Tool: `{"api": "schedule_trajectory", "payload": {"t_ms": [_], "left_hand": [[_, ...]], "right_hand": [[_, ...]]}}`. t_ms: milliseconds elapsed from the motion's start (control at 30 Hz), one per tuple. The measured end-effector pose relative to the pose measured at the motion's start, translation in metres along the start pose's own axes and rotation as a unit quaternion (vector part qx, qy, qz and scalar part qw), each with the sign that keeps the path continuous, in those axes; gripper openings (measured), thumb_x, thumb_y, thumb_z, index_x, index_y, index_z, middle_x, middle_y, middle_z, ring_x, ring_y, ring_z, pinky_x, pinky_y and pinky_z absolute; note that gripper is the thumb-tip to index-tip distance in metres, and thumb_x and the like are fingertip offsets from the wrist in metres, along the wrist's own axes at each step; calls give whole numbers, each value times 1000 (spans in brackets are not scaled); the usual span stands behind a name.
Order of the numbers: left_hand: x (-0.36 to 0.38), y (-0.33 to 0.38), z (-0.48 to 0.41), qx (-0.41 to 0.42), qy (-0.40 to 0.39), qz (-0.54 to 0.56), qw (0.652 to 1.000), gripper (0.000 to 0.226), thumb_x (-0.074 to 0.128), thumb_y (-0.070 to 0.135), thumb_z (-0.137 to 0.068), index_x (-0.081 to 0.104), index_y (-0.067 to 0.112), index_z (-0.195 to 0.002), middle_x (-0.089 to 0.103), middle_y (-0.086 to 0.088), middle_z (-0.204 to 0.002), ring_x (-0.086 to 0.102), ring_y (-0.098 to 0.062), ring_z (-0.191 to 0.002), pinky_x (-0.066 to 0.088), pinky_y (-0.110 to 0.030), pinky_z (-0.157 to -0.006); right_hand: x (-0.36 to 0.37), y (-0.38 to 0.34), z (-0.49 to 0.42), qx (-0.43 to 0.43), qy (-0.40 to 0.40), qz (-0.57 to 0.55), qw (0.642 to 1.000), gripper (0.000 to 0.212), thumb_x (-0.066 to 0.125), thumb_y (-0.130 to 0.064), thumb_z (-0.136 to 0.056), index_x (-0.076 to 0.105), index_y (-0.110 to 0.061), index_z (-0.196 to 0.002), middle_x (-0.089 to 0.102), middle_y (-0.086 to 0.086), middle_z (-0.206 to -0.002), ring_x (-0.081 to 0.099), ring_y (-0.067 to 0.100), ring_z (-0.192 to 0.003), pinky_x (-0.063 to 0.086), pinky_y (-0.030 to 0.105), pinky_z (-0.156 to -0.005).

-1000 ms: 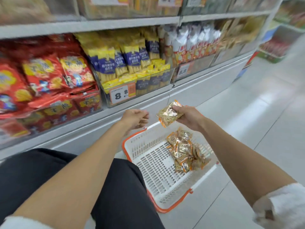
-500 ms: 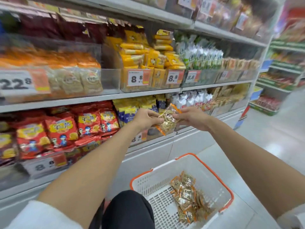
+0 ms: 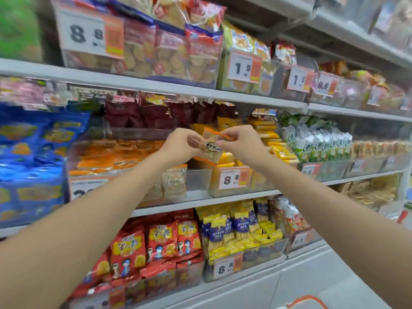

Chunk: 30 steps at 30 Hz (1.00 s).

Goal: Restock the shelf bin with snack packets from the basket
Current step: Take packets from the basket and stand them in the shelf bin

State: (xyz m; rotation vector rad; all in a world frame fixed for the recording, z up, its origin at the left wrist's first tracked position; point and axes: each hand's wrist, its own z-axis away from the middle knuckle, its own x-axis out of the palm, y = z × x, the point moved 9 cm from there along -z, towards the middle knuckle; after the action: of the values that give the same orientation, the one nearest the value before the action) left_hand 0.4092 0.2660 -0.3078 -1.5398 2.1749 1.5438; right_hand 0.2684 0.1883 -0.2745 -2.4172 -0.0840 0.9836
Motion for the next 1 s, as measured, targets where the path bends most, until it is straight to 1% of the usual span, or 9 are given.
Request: {"api": "schedule_trajectory", "payload": {"t_ms": [133,267,400,467,567,733,867,933,1000], "left_hand": [[-37,-36,-46,-14,34,29,999,13,76,14,-71,73,25,-77,70,0,-73,63,-13,-64,57,-38,-74],[-42,-87,-103,-45,22,-2,999,6,72,9,-81,71,13,-84,71,-14,-81,70,-31,-81,57,-49,-80],[-30,-139,-154,-51,5,-11,999,11,68,4,-86,69,-2,-95,66,-16,-77,66,-27,-80,53,-60,-82],[-26,-152,-171,-52,6,-1,999,9,65,0,-87,67,-4,-95,61,-15,-79,61,-24,-80,52,-61,-82],[-25,-160,-186,-33,-3,-88,996,7,70,7,-84,69,13,-88,67,-11,-84,61,-18,-80,52,-40,-79],[-25,-189,-186,-62,10,-150,987,15,85,15,-70,75,9,-81,73,-5,-81,62,-9,-76,45,-28,-65],[-20,-196,-179,-73,15,-194,978,23,85,26,-71,77,21,-93,74,4,-93,66,-9,-87,51,-24,-78],[-17,-196,-176,-75,17,-200,977,23,83,25,-74,77,22,-96,74,4,-99,67,-9,-91,51,-23,-82],[-14,-196,-176,-79,0,-191,978,24,81,23,-76,77,19,-99,74,4,-101,65,-5,-87,47,-17,-76]], "right_hand": [[38,-12,-67,-52,10,52,997,11,69,-13,-86,76,-11,-94,69,3,-83,58,12,-77,37,20,-64],[88,6,-133,-64,-31,130,989,18,62,-8,-86,75,-8,-98,72,13,-100,64,27,-98,42,26,-74],[129,22,-185,-56,-120,241,961,24,57,-13,-92,71,-5,-110,67,15,-115,60,31,-110,46,30,-89],[141,25,-200,-85,-138,258,952,21,62,-14,-88,72,-6,-104,68,15,-110,61,31,-108,45,30,-86],[160,33,-215,-118,-150,296,936,15,64,-10,-83,72,-7,-96,69,14,-103,62,29,-102,42,27,-77],[194,41,-222,-139,-199,355,903,4,64,-4,-81,64,-7,-79,63,8,-81,62,25,-82,38,26,-62],[203,43,-218,-152,-232,416,866,18,68,-10,-86,55,-14,-73,44,-3,-73,46,18,-75,24,25,-46],[207,48,-221,-144,-247,432,855,33,70,-12,-84,45,-17,-64,43,-4,-69,49,20,-74,24,24,-46],[210,51,-223,-126,-266,435,851,37,74,-12,-81,43,-19,-62,46,-2,-69,52,21,-71,28,24,-47]]}}
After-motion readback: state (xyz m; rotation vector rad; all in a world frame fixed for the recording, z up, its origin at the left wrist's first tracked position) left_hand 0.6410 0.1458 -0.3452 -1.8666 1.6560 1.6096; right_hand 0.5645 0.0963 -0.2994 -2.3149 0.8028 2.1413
